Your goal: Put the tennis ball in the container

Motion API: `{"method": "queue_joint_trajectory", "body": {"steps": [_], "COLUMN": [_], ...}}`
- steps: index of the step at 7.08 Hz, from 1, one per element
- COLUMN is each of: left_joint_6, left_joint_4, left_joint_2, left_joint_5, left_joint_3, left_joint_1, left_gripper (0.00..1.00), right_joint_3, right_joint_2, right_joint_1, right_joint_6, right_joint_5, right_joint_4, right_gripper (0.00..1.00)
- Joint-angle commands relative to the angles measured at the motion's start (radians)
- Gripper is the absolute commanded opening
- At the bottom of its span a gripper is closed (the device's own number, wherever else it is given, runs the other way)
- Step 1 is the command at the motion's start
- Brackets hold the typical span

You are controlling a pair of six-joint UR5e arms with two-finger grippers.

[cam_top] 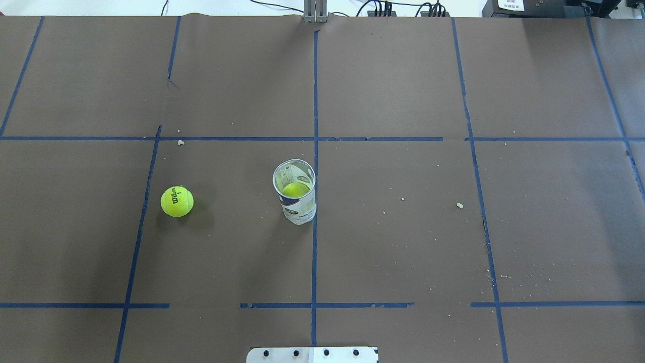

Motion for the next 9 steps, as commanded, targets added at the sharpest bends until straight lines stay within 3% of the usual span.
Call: {"method": "queue_joint_trajectory", "body": {"steps": [1,7,9], "left_joint_6": [0.0,-0.006,-0.065], "left_joint_4": [0.002,-0.032,-0.164], "left_joint_2": [0.0,-0.063,-0.069], "left_joint_5": [0.002,-0.003,-0.02], "left_joint_3": [-0.006,0.022,0.014], "left_joint_1": [0.002,0.003,0.076], "left_gripper": [1.0,1.0,1.0], "right_joint_3": [0.0,0.0,0.0], "right_joint_2": [-0.001,-0.001,-0.001], "right_joint_1": [0.0,0.0,0.0], "right_joint_6": [0.0,0.0,0.0], "right_joint_5": [0.0,0.0,0.0], "right_joint_4": [0.0,0.0,0.0], "right_gripper": [1.0,1.0,1.0]}}
